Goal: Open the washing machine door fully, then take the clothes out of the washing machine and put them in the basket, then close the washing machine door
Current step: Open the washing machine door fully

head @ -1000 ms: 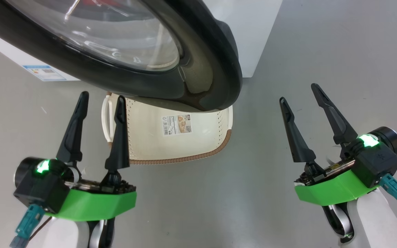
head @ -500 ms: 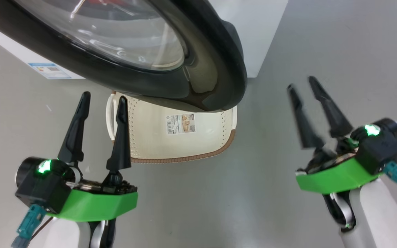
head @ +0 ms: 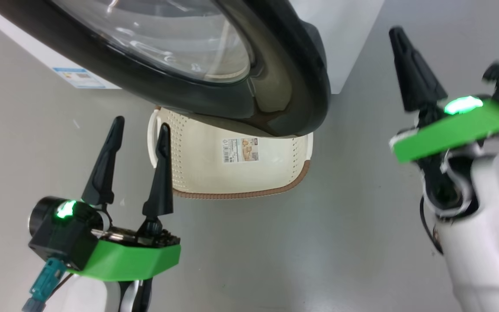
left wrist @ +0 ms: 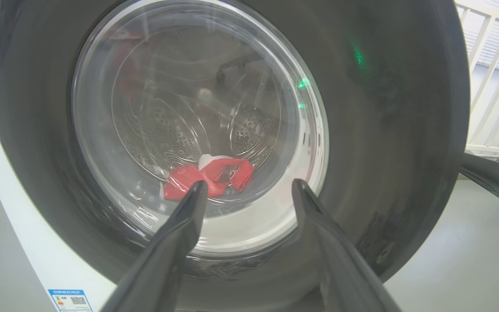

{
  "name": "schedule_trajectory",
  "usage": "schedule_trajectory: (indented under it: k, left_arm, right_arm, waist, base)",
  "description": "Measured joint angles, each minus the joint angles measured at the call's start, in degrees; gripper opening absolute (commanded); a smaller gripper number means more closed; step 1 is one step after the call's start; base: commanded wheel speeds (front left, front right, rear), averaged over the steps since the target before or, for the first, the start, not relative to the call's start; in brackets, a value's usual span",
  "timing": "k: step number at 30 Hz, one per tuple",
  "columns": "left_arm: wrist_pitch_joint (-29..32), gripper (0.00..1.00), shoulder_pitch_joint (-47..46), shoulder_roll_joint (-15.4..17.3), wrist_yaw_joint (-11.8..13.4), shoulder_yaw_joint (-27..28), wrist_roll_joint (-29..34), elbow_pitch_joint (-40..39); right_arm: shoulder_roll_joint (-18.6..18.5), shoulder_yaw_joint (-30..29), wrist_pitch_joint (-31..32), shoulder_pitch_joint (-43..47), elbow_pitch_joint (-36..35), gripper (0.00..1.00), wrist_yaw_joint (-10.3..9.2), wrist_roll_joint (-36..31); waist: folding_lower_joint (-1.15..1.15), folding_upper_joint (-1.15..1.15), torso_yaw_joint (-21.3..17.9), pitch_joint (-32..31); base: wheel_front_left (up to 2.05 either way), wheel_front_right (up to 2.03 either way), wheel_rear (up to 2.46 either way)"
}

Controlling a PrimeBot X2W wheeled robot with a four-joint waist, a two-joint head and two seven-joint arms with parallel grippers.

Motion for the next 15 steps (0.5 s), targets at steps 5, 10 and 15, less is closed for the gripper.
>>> schedule_trajectory:
  k: [5, 10, 15]
  left_arm:
    - [0.0, 1.0, 0.0, 0.0, 0.0, -0.5, -0.1, 0.0]
    - [0.0, 1.0, 0.0, 0.0, 0.0, -0.7, 0.0, 0.1]
    - [0.0, 1.0, 0.0, -0.1, 0.0, -1.3, 0.0, 0.1]
  right_arm:
    - [0.0, -2.5, 9.0, -6.0, 4.9, 0.0, 0.0, 13.9]
    - [0.0, -4.1, 18.5, -11.8, 11.4, 0.0, 0.0, 28.1]
    - [-0.1, -3.1, 27.2, -16.6, 19.9, 0.0, -0.01, 43.4]
  waist:
    - [0.0, 0.0, 1.0, 0.5]
    - [0.0, 0.0, 1.8, 0.8]
    - [0.0, 0.0, 2.4, 0.9]
  base:
    - [0.0, 0.0, 0.0]
    - [0.0, 0.0, 0.0]
    - [0.0, 0.0, 0.0]
